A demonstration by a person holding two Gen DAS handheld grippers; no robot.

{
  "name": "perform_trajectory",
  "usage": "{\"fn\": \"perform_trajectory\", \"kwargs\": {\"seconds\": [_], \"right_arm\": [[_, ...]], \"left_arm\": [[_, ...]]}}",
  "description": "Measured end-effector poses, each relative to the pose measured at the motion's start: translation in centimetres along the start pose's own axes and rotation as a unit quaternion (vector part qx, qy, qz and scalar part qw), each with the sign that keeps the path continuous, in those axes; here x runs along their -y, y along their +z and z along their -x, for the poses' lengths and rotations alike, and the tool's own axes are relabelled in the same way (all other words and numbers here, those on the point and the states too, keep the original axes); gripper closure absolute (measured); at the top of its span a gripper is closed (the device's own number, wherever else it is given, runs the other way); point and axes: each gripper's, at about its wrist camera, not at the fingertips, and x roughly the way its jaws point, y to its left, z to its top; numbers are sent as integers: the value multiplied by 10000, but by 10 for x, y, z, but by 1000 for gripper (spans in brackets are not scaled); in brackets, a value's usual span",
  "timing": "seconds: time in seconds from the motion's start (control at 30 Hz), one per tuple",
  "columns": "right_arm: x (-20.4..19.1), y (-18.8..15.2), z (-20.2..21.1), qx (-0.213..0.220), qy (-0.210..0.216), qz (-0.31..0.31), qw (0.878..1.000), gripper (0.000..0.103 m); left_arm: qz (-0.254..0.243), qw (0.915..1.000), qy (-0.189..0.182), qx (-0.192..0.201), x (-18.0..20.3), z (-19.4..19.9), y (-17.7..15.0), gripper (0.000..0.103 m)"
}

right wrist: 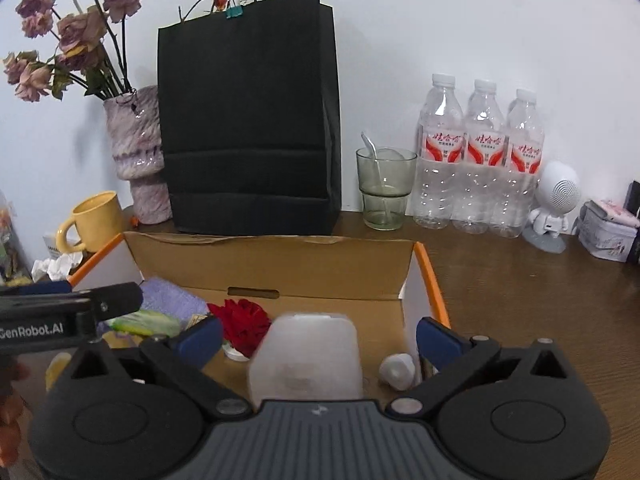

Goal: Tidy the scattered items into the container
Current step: 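Carry container and tissue pack into the box and open both tools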

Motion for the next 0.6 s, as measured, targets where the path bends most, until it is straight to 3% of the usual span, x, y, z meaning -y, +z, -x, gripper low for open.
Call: {"fn": "perform_trajectory", "kwargs": {"seconds": [0.6], "right_arm": [[1, 3, 8, 46, 58, -49, 10000, 0]], "left_arm": [[7, 10000, 9, -46, 2, 5, 3, 0]]}}
